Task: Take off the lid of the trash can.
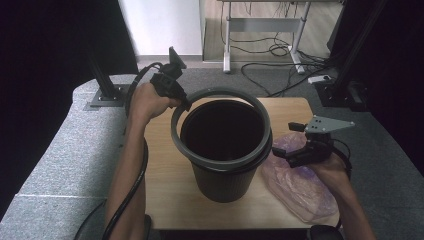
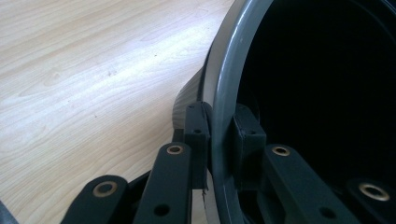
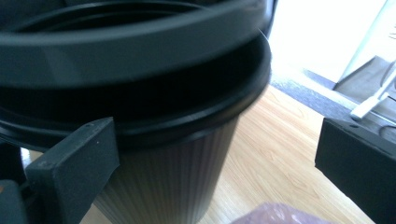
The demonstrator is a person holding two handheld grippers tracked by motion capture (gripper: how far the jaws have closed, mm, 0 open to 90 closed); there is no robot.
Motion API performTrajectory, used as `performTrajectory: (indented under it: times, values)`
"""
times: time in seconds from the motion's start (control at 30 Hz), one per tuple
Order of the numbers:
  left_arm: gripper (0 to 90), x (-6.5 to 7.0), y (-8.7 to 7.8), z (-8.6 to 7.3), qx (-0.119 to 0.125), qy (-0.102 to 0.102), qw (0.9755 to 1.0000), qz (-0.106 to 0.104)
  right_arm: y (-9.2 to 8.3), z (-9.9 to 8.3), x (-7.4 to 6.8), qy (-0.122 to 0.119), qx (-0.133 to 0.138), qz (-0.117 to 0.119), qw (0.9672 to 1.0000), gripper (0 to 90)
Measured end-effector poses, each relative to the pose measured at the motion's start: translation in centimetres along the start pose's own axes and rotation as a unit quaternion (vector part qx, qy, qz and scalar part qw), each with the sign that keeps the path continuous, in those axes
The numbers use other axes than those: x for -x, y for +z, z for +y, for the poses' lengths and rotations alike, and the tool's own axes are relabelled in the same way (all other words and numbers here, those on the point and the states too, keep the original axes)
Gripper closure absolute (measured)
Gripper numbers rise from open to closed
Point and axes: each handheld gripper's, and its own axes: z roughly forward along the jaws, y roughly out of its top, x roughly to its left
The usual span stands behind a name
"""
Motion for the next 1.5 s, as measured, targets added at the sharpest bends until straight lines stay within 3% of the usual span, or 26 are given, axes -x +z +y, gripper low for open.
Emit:
performTrajectory:
  times: [0.4, 0.67, 1.1, 1.5]
  values:
    - [78.5, -1.6, -2.0, -1.3, 0.010, -0.016, 0.9998, 0.007, 0.8, -4.1, 2.2, 0.026, -0.038, -0.033, 0.9984, 0.0]
    - [78.4, -2.8, -3.0, -2.3, 0.015, -0.029, 0.9994, 0.010, 1.5, -8.0, 3.7, 0.045, -0.071, -0.057, 0.9948, 0.0]
    - [78.3, -4.9, -5.1, -4.4, 0.028, -0.053, 0.9981, 0.014, 1.7, -14.4, 5.4, 0.088, -0.106, -0.094, 0.9861, 0.0]
    - [78.3, -6.9, -6.7, -6.6, 0.045, -0.073, 0.9961, 0.021, 1.9, -20.3, 6.2, 0.123, -0.141, -0.132, 0.9735, 0.0]
